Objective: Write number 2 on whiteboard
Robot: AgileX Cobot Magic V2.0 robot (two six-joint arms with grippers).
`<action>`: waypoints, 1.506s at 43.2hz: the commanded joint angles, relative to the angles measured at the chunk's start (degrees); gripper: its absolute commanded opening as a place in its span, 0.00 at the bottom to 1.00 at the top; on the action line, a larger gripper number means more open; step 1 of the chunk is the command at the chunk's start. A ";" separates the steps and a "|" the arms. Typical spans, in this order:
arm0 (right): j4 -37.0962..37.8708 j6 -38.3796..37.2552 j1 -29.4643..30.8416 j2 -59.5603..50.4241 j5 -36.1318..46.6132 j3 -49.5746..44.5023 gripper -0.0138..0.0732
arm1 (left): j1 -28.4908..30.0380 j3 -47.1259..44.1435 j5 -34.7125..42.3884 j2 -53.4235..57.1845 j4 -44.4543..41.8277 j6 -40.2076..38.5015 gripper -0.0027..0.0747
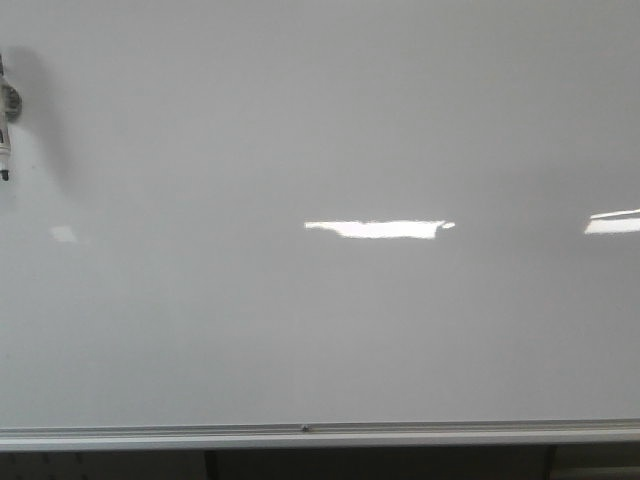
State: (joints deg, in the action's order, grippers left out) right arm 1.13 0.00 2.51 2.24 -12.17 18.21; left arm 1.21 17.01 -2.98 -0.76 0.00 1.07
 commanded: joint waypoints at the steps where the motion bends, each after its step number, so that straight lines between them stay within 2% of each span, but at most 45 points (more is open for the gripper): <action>1: -0.52 0.00 -0.09 4.57 -1.62 6.97 0.08 | -0.44 6.64 -0.13 -4.70 0.00 -0.65 0.01; 10: -0.75 0.00 -0.09 13.51 -12.11 16.07 0.08 | -0.44 15.93 -11.22 -14.05 0.00 -0.65 0.01; 16: -0.75 0.00 -0.09 18.28 -15.52 17.75 0.08 | -0.44 19.09 -16.98 -19.64 0.00 -0.65 0.01; 30: -0.76 0.00 -0.09 24.33 -16.83 17.29 0.08 | -0.44 18.29 -21.25 -27.51 0.00 -0.65 0.01; 45: -0.76 0.35 -0.09 26.47 -17.79 17.29 0.09 | -0.44 18.29 -21.98 -33.22 0.00 -0.65 0.01; 48: -0.76 0.35 -0.09 26.85 -18.16 17.29 0.11 | -0.44 18.29 -22.87 -34.17 0.00 -0.37 0.02; 51: -0.76 0.49 -0.09 27.13 -18.48 17.29 0.21 | -0.44 18.29 -23.08 -35.11 0.00 -0.03 0.11; 60: -0.76 0.63 -0.09 27.28 -18.48 17.29 0.72 | -0.44 18.29 -22.71 -36.74 0.00 -0.03 0.69; 63: -0.76 0.63 -0.09 27.28 -18.42 17.29 0.81 | -0.44 18.40 -22.71 -37.41 0.00 -0.03 0.79; 65: -0.76 0.63 -0.09 27.28 -18.24 17.29 0.82 | -0.73 18.53 -22.71 -38.16 0.00 -0.03 0.80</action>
State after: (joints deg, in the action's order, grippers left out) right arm 0.00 0.00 2.51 28.92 -34.32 33.95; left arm 1.09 33.73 -29.68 -37.61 0.00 1.07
